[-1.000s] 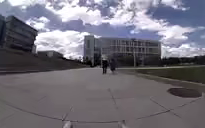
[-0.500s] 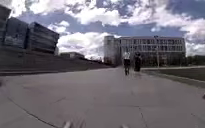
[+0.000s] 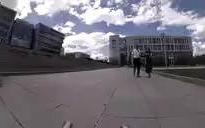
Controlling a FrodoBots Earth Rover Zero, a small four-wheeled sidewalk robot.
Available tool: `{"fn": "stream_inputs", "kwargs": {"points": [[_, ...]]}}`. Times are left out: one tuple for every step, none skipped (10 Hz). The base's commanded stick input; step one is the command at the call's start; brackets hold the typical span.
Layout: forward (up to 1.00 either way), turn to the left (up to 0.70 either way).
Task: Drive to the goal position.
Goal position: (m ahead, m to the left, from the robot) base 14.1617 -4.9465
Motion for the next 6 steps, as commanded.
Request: {"fn": "stream_inputs", "kwargs": {"points": [[0.70, 0.00], [0.70, 0.00], [0.70, 0.00], [0.70, 0.00], [0.70, 0.00], [0.70, 0.00]]}}
